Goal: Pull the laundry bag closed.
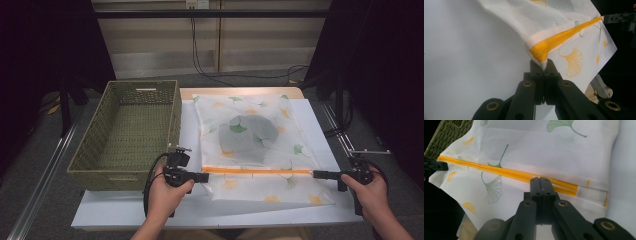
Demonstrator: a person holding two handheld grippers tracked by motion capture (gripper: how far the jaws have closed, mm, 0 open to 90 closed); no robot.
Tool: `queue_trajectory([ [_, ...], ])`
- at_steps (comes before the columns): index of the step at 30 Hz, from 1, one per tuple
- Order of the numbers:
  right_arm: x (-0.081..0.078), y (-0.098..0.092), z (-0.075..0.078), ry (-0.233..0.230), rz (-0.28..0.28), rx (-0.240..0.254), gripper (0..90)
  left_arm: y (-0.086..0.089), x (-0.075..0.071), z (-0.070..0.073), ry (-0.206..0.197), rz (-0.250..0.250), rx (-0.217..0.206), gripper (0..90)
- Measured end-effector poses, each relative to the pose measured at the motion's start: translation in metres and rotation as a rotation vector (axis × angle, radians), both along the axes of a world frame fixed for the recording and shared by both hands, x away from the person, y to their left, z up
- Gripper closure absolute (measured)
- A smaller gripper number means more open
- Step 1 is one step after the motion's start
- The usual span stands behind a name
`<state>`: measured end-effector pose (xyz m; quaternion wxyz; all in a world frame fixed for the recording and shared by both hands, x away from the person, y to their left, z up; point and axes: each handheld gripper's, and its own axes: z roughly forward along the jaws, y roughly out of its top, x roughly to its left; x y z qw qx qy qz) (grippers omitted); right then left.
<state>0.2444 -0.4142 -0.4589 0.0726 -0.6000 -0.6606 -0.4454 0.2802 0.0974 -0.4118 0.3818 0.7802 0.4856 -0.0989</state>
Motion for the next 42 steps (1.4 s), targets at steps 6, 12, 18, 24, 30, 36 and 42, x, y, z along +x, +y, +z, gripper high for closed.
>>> queue_trajectory([
  [6, -0.002, -0.008, -0.001, 0.000, -0.020, -0.004, 90.0, 0.000, 0.000, 0.000, 0.005, 0.004, -0.003, 88.6],
  [12, -0.003, -0.014, -0.002, 0.001, -0.030, -0.020, 90.0, 0.003, 0.001, 0.000, 0.005, 0.014, 0.001, 88.6],
  [18, -0.005, -0.019, -0.004, -0.001, -0.045, -0.017, 90.0, 0.007, 0.001, 0.000, 0.004, 0.011, 0.011, 88.6],
  [24, -0.008, -0.023, -0.005, 0.001, -0.052, -0.005, 90.0, 0.008, 0.001, 0.000, 0.008, 0.012, 0.025, 88.6],
  [30, -0.008, -0.024, -0.004, -0.004, -0.052, -0.002, 90.0, 0.007, -0.001, -0.001, 0.011, 0.030, 0.016, 88.5],
  [36, -0.008, -0.021, -0.003, -0.013, -0.057, -0.020, 90.0, 0.006, -0.002, 0.001, 0.010, 0.020, 0.020, 88.3],
  [42, -0.011, -0.017, -0.002, -0.025, -0.049, -0.044, 90.0, 0.003, -0.002, 0.000, 0.014, -0.009, 0.007, 86.9],
])
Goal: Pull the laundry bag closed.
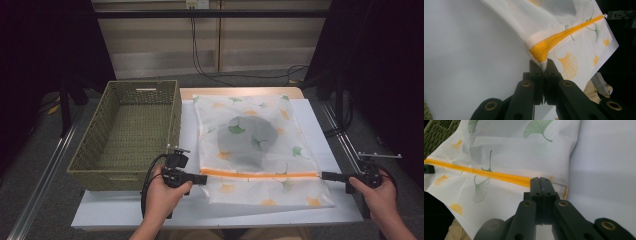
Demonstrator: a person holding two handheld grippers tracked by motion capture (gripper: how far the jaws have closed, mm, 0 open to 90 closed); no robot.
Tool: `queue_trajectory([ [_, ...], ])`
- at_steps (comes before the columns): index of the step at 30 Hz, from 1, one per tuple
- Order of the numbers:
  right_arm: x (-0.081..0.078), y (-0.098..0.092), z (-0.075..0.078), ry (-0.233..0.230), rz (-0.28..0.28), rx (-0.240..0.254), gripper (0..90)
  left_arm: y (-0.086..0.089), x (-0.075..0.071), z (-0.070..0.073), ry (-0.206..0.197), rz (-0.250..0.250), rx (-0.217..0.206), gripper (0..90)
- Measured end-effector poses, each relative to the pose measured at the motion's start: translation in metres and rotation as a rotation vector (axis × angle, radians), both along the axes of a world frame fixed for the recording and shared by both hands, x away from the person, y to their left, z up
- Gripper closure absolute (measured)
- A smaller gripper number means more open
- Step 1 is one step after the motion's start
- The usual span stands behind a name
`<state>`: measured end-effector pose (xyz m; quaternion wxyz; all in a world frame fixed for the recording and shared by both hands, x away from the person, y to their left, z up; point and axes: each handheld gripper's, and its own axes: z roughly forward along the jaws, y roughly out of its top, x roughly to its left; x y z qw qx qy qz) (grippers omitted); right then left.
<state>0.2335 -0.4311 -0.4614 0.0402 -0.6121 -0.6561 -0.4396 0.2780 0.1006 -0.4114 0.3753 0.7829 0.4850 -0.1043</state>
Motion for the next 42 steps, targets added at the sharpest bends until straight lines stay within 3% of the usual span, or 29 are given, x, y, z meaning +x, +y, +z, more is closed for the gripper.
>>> queue_trajectory([
  [1, 0.000, 0.002, 0.000, 0.006, -0.007, 0.005, 90.0, 0.002, 0.001, 0.001, -0.005, -0.027, 0.011, 85.1],
  [2, 0.000, 0.002, 0.000, 0.004, -0.009, -0.002, 90.0, 0.000, -0.001, 0.001, 0.009, -0.005, -0.008, 83.3],
  [5, -0.001, 0.004, 0.001, -0.006, -0.003, -0.026, 89.1, 0.001, -0.001, 0.003, -0.005, -0.035, 0.010, 79.8],
  [9, 0.000, 0.008, 0.003, -0.018, -0.002, -0.027, 85.8, 0.001, -0.003, 0.005, -0.005, -0.007, 0.006, 76.1],
  [13, 0.001, 0.012, 0.007, -0.032, 0.003, -0.036, 79.5, 0.002, -0.003, 0.007, -0.009, -0.011, 0.004, 70.4],
  [15, 0.002, 0.014, 0.008, -0.041, 0.003, -0.036, 74.2, 0.002, -0.003, 0.008, -0.029, -0.036, 0.021, 66.9],
  [16, 0.002, 0.015, 0.009, -0.043, 0.000, -0.034, 70.2, 0.000, -0.004, 0.009, -0.031, -0.012, 0.003, 66.6],
  [25, 0.004, 0.021, 0.011, -0.073, -0.001, -0.037, 60.1, -0.004, -0.007, 0.017, -0.117, -0.042, 0.051, 46.4],
  [29, 0.004, 0.023, 0.012, -0.086, 0.002, -0.047, 56.1, -0.004, -0.007, 0.023, -0.147, -0.049, 0.041, 40.9],
  [34, 0.006, 0.026, 0.012, -0.107, 0.001, -0.069, 48.3, -0.007, -0.005, 0.017, -0.174, -0.058, 0.049, 27.4],
  [39, 0.006, 0.030, 0.012, -0.121, -0.005, -0.079, 41.4, -0.009, -0.005, 0.014, -0.215, -0.067, 0.043, 21.3],
  [42, 0.006, 0.031, 0.012, -0.129, -0.007, -0.097, 39.7, -0.010, -0.004, 0.011, -0.214, -0.071, 0.054, 16.3],
])
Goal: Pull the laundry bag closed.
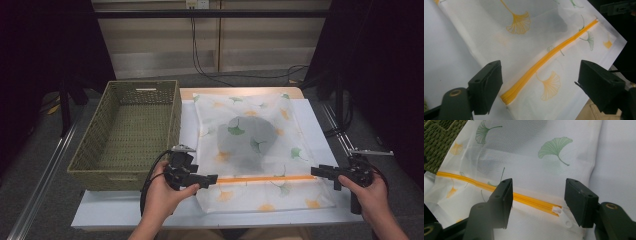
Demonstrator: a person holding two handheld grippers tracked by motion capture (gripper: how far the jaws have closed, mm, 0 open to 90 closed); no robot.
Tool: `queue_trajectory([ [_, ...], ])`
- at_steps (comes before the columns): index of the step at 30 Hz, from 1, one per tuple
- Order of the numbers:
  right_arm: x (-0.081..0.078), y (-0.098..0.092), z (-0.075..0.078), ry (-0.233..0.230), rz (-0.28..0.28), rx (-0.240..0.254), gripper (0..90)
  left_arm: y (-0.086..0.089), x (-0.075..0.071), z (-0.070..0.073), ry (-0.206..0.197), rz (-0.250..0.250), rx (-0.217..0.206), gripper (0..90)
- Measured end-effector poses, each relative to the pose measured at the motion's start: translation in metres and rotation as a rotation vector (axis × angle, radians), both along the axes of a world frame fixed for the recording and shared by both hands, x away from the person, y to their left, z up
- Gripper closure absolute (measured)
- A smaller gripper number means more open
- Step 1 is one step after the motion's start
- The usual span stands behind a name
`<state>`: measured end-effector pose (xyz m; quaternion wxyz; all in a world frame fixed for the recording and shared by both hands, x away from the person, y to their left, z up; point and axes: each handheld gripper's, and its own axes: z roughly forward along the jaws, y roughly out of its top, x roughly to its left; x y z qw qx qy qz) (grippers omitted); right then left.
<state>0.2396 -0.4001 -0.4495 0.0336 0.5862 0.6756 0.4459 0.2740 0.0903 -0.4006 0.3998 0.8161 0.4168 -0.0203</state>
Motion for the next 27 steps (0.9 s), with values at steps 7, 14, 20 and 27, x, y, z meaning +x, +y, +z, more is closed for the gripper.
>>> queue_trajectory([
  [7, -0.001, 0.002, 0.000, -0.031, 0.006, -0.037, 34.5, -0.002, 0.002, -0.005, -0.019, -0.013, -0.018, 11.1],
  [14, -0.002, 0.002, -0.004, -0.038, 0.005, -0.053, 30.0, -0.004, 0.003, -0.012, -0.007, -0.022, -0.010, 9.6],
  [20, -0.003, 0.003, -0.006, -0.053, 0.024, -0.079, 27.5, -0.010, 0.001, -0.025, -0.012, -0.041, 0.014, 7.8],
  [27, -0.005, 0.003, -0.007, -0.084, 0.040, -0.105, 21.5, -0.011, 0.001, -0.030, -0.046, -0.048, 0.005, 4.9],
])
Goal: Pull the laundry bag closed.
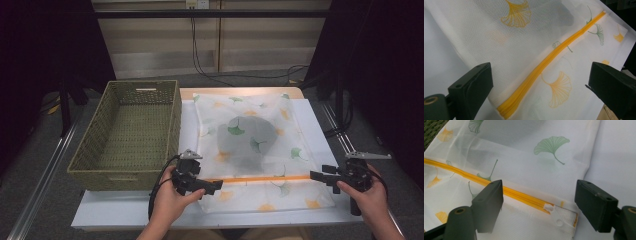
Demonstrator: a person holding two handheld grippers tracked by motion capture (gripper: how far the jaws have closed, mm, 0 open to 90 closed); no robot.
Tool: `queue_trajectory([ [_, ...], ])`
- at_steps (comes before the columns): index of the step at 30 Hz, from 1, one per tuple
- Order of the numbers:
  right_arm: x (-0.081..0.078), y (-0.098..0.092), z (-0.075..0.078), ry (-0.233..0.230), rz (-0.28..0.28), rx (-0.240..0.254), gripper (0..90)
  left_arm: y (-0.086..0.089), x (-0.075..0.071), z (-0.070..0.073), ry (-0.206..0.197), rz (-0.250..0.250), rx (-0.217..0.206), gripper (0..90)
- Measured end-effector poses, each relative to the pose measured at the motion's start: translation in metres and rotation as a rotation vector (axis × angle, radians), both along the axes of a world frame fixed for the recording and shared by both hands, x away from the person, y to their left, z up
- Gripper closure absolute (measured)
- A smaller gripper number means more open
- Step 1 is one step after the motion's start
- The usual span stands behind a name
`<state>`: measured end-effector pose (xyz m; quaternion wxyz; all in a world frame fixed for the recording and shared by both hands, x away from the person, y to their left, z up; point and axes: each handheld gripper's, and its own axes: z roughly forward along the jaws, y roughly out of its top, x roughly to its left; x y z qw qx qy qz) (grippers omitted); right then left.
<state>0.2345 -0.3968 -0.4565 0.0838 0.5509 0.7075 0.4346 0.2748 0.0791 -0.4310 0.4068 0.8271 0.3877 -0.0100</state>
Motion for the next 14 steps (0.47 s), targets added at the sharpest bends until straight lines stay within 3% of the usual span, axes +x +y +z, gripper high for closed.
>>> queue_trajectory([
  [6, -0.0029, 0.0015, 0.0008, -0.053, 0.037, -0.034, 15.9, 0.0003, -0.0010, -0.0057, 0.001, -0.008, -0.017, 4.2],
  [7, -0.0034, 0.0015, 0.0013, -0.051, 0.061, -0.044, 15.6, 0.0003, -0.0009, -0.0063, 0.002, -0.007, -0.013, 4.2],
  [14, -0.0038, 0.0022, 0.0003, -0.053, 0.068, -0.044, 15.5, 0.0002, -0.0009, -0.0078, 0.005, -0.020, -0.005, 4.3],
])
